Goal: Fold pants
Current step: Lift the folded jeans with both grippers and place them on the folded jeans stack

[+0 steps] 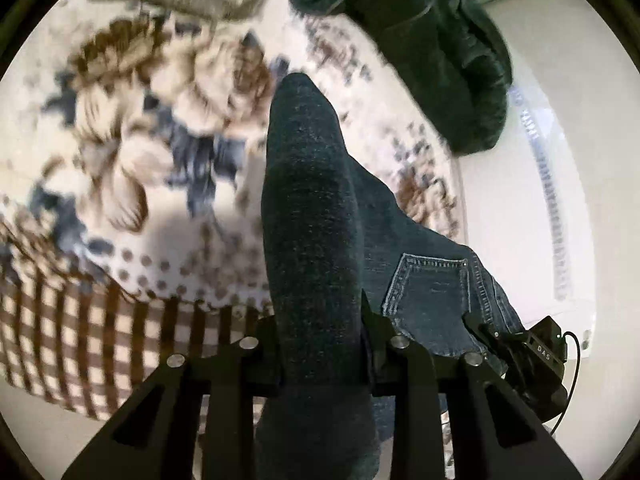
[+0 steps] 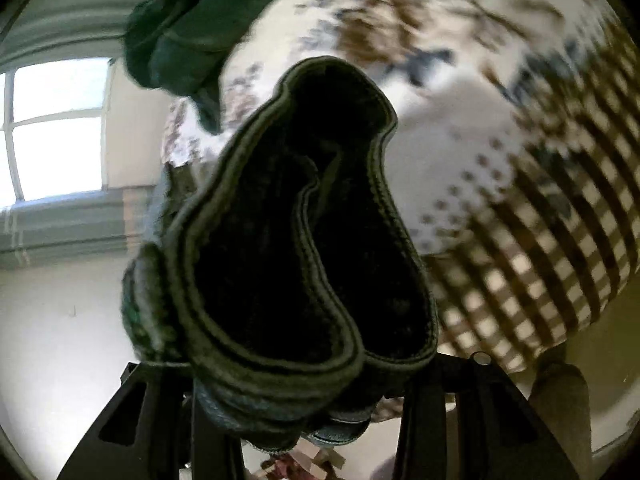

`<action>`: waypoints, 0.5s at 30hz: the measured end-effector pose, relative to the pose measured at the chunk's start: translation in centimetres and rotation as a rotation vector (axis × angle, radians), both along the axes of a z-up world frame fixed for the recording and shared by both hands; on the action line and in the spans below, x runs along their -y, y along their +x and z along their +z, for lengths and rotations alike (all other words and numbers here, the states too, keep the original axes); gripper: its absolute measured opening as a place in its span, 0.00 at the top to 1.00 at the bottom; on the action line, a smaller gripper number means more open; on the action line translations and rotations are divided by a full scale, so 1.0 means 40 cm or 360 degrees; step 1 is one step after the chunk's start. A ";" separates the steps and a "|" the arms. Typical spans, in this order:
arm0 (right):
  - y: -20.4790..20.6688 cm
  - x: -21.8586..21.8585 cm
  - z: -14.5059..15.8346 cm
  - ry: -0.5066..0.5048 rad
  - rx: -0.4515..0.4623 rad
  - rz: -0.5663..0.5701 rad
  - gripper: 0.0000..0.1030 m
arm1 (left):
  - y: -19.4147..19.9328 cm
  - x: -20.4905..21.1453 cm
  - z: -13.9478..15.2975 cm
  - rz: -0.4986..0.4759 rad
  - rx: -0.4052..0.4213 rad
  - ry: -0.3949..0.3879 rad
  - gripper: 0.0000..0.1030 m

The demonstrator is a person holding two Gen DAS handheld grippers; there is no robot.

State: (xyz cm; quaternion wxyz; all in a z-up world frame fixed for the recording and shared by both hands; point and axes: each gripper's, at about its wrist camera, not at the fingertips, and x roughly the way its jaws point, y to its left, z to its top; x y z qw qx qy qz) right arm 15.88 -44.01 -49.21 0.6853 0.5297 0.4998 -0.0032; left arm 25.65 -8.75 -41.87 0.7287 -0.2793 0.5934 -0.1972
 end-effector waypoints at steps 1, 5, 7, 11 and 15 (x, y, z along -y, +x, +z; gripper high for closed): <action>0.021 -0.017 0.031 -0.0003 0.0013 0.0006 0.59 | 0.018 -0.017 0.037 0.0012 0.0014 -0.0014 0.76; 0.119 -0.071 0.177 -0.0044 0.0106 0.0029 0.59 | 0.125 -0.096 0.174 0.0035 0.0107 -0.0047 0.76; 0.137 -0.090 0.247 -0.0036 0.0169 0.0038 0.59 | 0.202 -0.156 0.239 0.0047 0.0167 -0.0056 0.76; 0.344 -0.241 0.335 -0.0008 0.0257 0.0042 0.59 | 0.397 -0.322 0.345 0.0051 0.0269 -0.0055 0.76; 0.634 -0.421 0.361 0.0045 0.0338 0.0073 0.59 | 0.631 -0.499 0.385 0.0092 0.0326 -0.0014 0.76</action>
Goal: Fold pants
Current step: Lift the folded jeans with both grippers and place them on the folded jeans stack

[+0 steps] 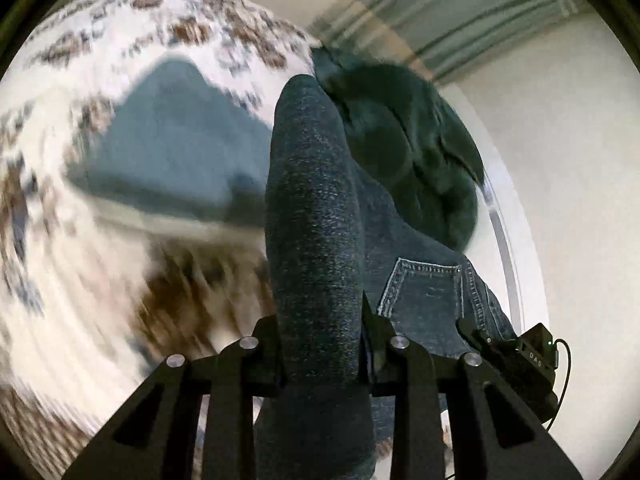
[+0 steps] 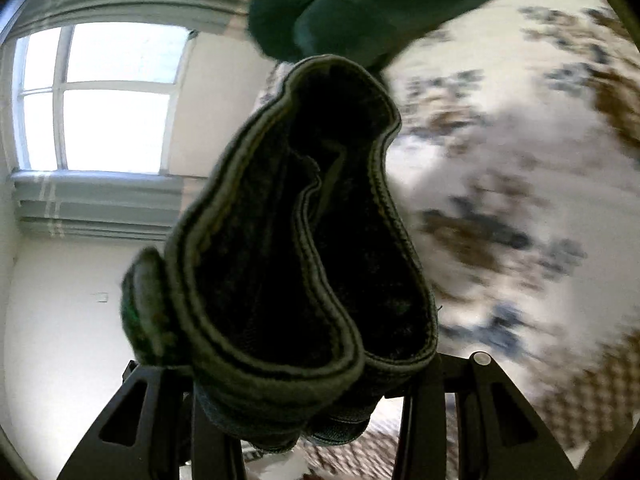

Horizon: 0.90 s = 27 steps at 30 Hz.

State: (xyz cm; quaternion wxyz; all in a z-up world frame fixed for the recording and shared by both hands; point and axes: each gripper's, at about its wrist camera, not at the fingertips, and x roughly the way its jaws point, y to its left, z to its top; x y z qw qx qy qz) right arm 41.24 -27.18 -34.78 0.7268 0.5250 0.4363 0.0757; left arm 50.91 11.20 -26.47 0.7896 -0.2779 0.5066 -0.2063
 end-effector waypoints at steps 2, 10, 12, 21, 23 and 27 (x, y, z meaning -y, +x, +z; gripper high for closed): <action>0.133 -0.083 -0.010 0.0021 0.0028 0.0026 0.59 | 0.103 -0.072 -0.001 0.0022 0.0015 0.0020 0.76; 0.562 -0.340 -0.180 0.0084 0.0005 0.0128 0.59 | 0.456 -0.295 -0.167 0.0103 -0.0068 0.0089 0.76; 0.628 -0.376 -0.247 0.0061 -0.0056 0.0177 0.59 | 0.495 -0.321 -0.239 0.0108 -0.0139 0.0112 0.76; 0.676 -0.360 -0.312 -0.0193 -0.0268 0.0254 0.34 | 0.505 -0.382 -0.352 0.0131 -0.0236 0.0216 0.44; 0.664 -0.350 -0.274 -0.0350 -0.0299 0.0261 0.31 | 0.493 -0.380 -0.338 0.0151 -0.0251 0.0263 0.40; 0.675 -0.339 -0.215 -0.0731 -0.0348 0.0322 0.13 | 0.458 -0.362 -0.285 0.0193 -0.0251 0.0457 0.32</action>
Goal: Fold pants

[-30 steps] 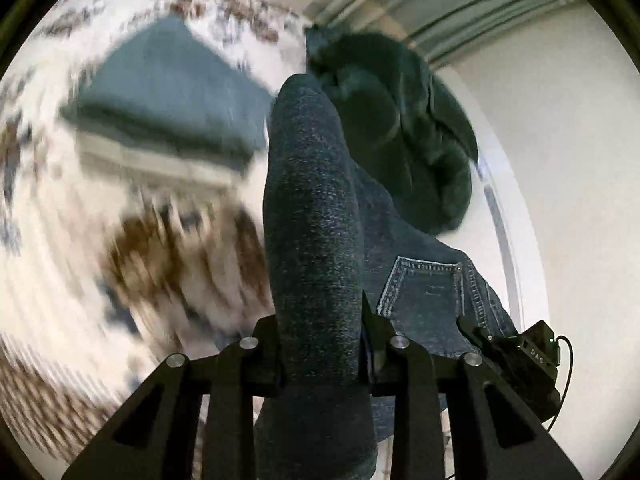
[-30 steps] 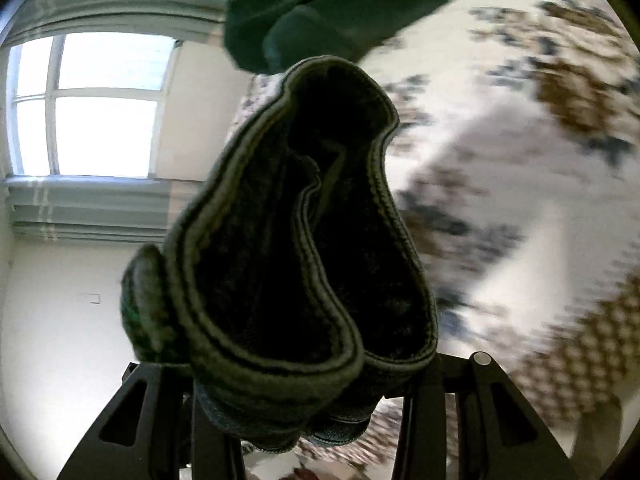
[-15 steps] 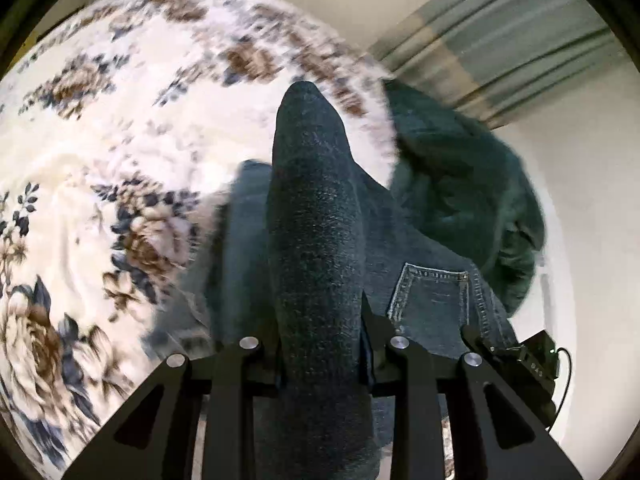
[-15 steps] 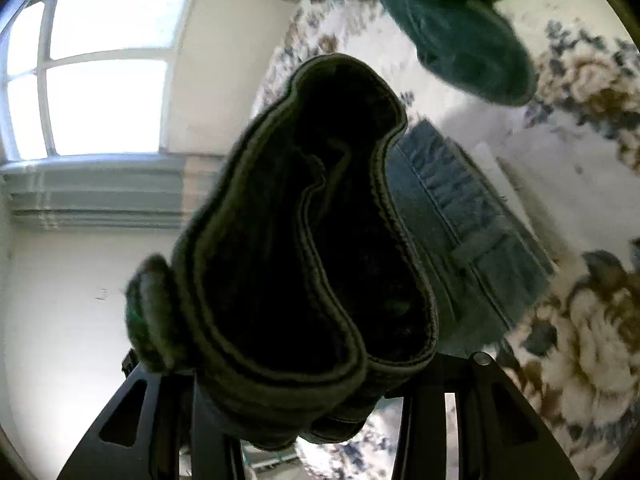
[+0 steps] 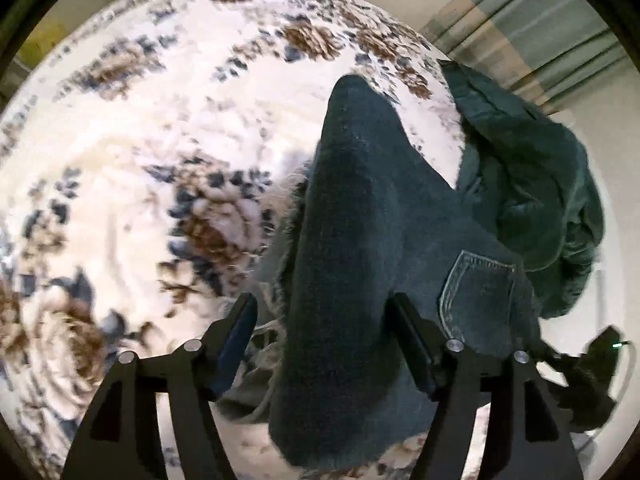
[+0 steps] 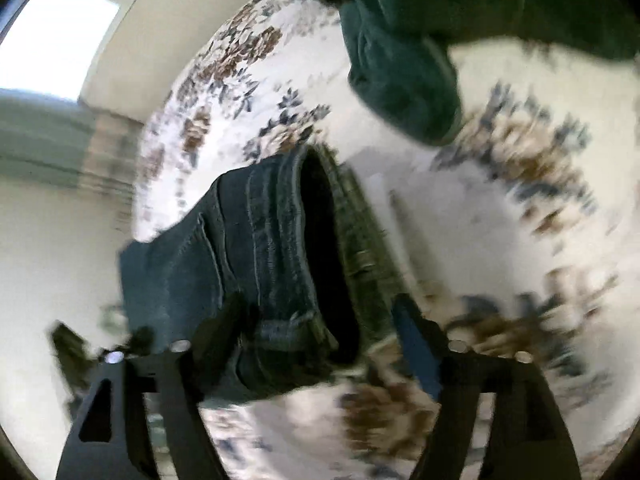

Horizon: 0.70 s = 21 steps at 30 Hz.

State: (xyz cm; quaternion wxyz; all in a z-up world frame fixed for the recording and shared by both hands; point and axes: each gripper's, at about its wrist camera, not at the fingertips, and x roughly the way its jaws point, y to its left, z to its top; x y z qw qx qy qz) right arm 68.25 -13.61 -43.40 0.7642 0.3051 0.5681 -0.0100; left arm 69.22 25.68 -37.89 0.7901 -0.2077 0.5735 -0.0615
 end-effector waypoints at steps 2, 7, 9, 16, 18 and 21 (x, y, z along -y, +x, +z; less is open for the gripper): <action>-0.001 -0.020 0.052 -0.0262 0.0002 0.0077 0.00 | -0.020 0.012 0.024 0.0006 0.0001 0.0129 0.20; -0.092 -0.098 0.216 -0.0711 0.0033 0.0215 0.00 | -0.121 0.079 0.118 -0.0017 0.0051 0.0410 0.04; -0.139 -0.123 0.274 -0.0783 0.0070 0.0248 0.00 | -0.162 0.111 0.153 -0.0034 0.0080 0.0478 0.00; -0.330 -0.164 0.461 -0.0912 0.0187 0.0322 0.00 | -0.321 0.215 0.308 -0.0074 0.0214 0.0610 0.00; -0.378 -0.162 0.505 -0.0904 0.0225 0.0338 0.00 | -0.359 0.234 0.353 -0.0063 0.0262 0.0638 0.00; -0.456 -0.165 0.581 -0.0934 0.0295 0.0359 0.00 | -0.442 0.259 0.437 -0.0028 0.0346 0.0671 0.00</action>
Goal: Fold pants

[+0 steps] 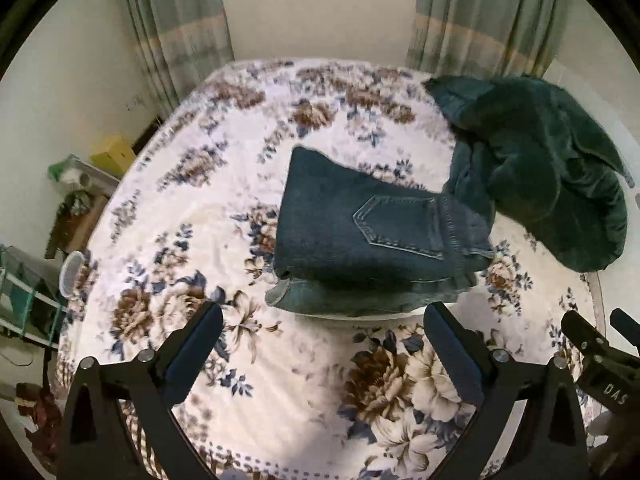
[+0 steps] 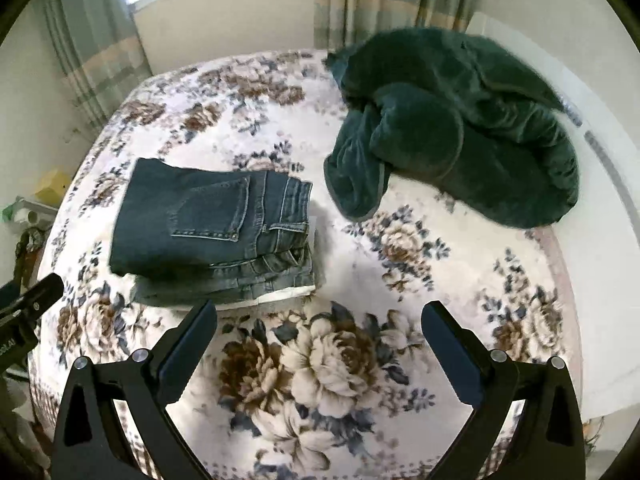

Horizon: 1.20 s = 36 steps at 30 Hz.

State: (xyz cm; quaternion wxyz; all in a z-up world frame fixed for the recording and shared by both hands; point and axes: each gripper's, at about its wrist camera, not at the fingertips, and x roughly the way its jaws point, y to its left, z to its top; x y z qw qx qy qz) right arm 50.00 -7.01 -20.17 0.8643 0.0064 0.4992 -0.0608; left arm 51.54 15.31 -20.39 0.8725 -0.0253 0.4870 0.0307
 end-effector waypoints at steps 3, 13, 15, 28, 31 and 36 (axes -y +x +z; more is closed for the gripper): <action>-0.090 0.006 0.086 -0.0004 0.0076 0.0034 0.00 | -0.073 0.017 0.070 0.0018 0.0074 0.0019 0.00; -0.400 0.039 0.370 0.0029 0.0315 0.0170 0.00 | -0.342 0.069 0.289 0.0083 0.0294 0.0058 0.00; -0.464 0.044 0.425 0.0033 0.0358 0.0191 0.00 | -0.389 0.076 0.328 0.0088 0.0329 0.0060 0.00; -0.747 0.035 0.675 0.0051 0.0559 0.0230 0.00 | -0.602 0.078 0.489 0.0033 0.0511 0.0069 0.00; -0.788 0.026 0.706 0.0035 0.0594 0.0220 0.00 | -0.625 0.075 0.501 0.0023 0.0528 0.0059 0.00; -0.826 0.012 0.730 0.0046 0.0599 0.0217 0.00 | -0.652 0.072 0.500 0.0021 0.0532 0.0026 0.00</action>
